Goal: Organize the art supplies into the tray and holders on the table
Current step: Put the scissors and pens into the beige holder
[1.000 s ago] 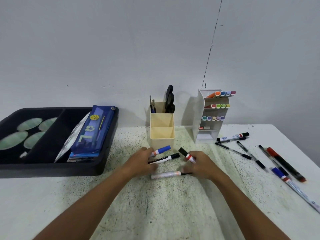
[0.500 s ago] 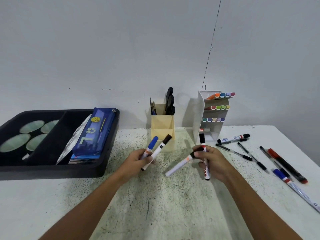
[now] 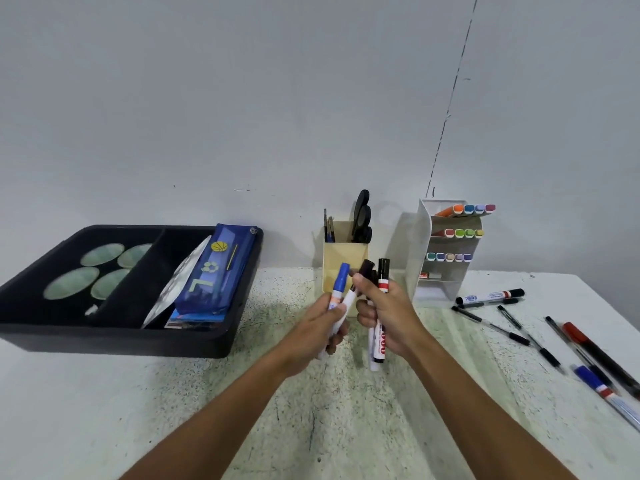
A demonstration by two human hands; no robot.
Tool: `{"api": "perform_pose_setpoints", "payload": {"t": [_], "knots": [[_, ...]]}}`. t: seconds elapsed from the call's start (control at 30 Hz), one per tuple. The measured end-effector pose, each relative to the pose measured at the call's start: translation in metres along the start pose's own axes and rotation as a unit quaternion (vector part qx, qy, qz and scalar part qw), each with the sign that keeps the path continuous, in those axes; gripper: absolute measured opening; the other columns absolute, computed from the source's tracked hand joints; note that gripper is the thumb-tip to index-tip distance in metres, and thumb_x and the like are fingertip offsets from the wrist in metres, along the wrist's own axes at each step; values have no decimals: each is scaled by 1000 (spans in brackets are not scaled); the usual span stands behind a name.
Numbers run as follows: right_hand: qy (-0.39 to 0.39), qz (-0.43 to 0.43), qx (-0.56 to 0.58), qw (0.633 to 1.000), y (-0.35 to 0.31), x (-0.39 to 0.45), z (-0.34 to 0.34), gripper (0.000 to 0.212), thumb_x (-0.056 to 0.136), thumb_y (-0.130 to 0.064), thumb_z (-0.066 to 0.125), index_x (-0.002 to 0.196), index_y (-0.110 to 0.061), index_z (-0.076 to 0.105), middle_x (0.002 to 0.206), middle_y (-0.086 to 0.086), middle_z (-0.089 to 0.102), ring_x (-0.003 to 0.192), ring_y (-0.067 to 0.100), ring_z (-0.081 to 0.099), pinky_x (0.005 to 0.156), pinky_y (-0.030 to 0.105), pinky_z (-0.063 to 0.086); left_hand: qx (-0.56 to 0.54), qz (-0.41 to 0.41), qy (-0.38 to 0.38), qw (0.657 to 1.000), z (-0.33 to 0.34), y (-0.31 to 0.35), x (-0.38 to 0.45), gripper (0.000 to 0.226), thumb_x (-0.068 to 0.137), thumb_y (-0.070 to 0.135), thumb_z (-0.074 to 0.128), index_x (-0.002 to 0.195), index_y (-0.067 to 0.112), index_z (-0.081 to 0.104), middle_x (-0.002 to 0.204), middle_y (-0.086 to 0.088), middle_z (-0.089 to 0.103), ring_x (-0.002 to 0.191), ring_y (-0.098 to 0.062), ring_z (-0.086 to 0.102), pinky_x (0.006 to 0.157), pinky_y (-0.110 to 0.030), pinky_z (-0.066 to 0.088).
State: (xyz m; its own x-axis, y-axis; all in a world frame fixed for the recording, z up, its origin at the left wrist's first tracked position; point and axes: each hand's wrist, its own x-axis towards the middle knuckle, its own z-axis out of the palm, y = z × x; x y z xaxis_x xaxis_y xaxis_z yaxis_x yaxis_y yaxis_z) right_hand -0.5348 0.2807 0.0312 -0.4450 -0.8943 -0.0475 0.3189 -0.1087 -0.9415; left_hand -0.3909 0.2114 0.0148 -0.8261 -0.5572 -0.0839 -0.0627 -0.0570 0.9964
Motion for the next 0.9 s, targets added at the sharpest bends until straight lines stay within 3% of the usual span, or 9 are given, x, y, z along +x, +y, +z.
{"api": "perform_pose_setpoints", "payload": {"t": [0.1, 0.2, 0.33, 0.47, 0.57, 0.63, 0.73, 0.8, 0.9], "knots": [[-17, -26, -47, 998, -12, 3, 10, 11, 78, -15, 78, 76, -10, 68, 50, 3, 42, 41, 13, 34, 38, 21, 29, 71, 44, -1, 996, -3, 15, -3, 21, 104, 23, 41, 118, 11, 53, 82, -4, 67, 72, -23, 64, 69, -35, 54], [-31, -31, -80, 996, -22, 7, 13, 18, 81, -7, 75, 66, -13, 67, 50, 7, 46, 42, 14, 38, 37, 22, 32, 158, 70, 11, 985, -14, 29, 2, 21, 100, 18, 52, 114, 7, 61, 100, -11, 71, 93, -23, 68, 87, -36, 53], [-70, -52, -125, 988, -39, 11, 21, 10, 80, -7, 76, 74, -7, 68, 53, 4, 52, 45, 13, 42, 39, 22, 32, 269, 100, 35, 957, -32, 49, 17, 10, 88, 16, 70, 89, 6, 69, 69, -7, 53, 62, -16, 45, 61, -27, 37], [-92, -91, -166, 978, -59, 24, 27, 12, 79, -1, 75, 74, -7, 66, 54, 3, 55, 46, 15, 43, 42, 22, 35, 306, 109, 71, 943, -43, 75, 38, 12, 78, 14, 80, 78, 18, 69, 62, 10, 61, 48, 4, 49, 52, -15, 42], [-104, -98, -170, 975, -76, 35, 30, 5, 87, -1, 66, 87, -4, 69, 61, 7, 58, 54, 18, 49, 50, 24, 43, 293, 124, 97, 943, -49, 89, 52, 21, 76, 13, 81, 70, 28, 67, 53, 17, 61, 48, 6, 52, 52, -9, 40], [-84, -105, -183, 974, -85, 42, 33, 12, 94, -7, 60, 91, -8, 71, 68, 3, 66, 64, 13, 61, 62, 21, 50, 286, 122, 111, 944, -54, 93, 60, 25, 76, 11, 81, 68, 29, 66, 52, 18, 61, 48, 4, 54, 56, -14, 42], [-43, -111, -320, 940, -93, 48, 32, 18, 98, -33, 55, 94, -22, 68, 87, -9, 71, 80, -6, 63, 70, 15, 45, 278, 107, 133, 945, -60, 90, 67, 21, 76, 12, 81, 68, 24, 66, 55, 12, 61, 52, -8, 54, 61, -28, 49], [-24, -119, -404, 907, -94, 52, 27, 20, 95, -46, 54, 93, -30, 65, 90, -14, 68, 85, -7, 60, 71, 18, 40, 278, 101, 140, 945, -62, 87, 71, 20, 76, 11, 81, 68, 23, 66, 56, 10, 61, 55, -13, 53, 65, -36, 52], [-2, -131, -457, 880, -94, 57, 20, 20, 90, -47, 61, 89, -28, 68, 85, -12, 68, 84, 0, 62, 68, 20, 43, 277, 97, 149, 944, -64, 82, 77, 22, 76, 11, 81, 68, 24, 66, 55, 10, 60, 54, -12, 52, 64, -34, 52]]}}
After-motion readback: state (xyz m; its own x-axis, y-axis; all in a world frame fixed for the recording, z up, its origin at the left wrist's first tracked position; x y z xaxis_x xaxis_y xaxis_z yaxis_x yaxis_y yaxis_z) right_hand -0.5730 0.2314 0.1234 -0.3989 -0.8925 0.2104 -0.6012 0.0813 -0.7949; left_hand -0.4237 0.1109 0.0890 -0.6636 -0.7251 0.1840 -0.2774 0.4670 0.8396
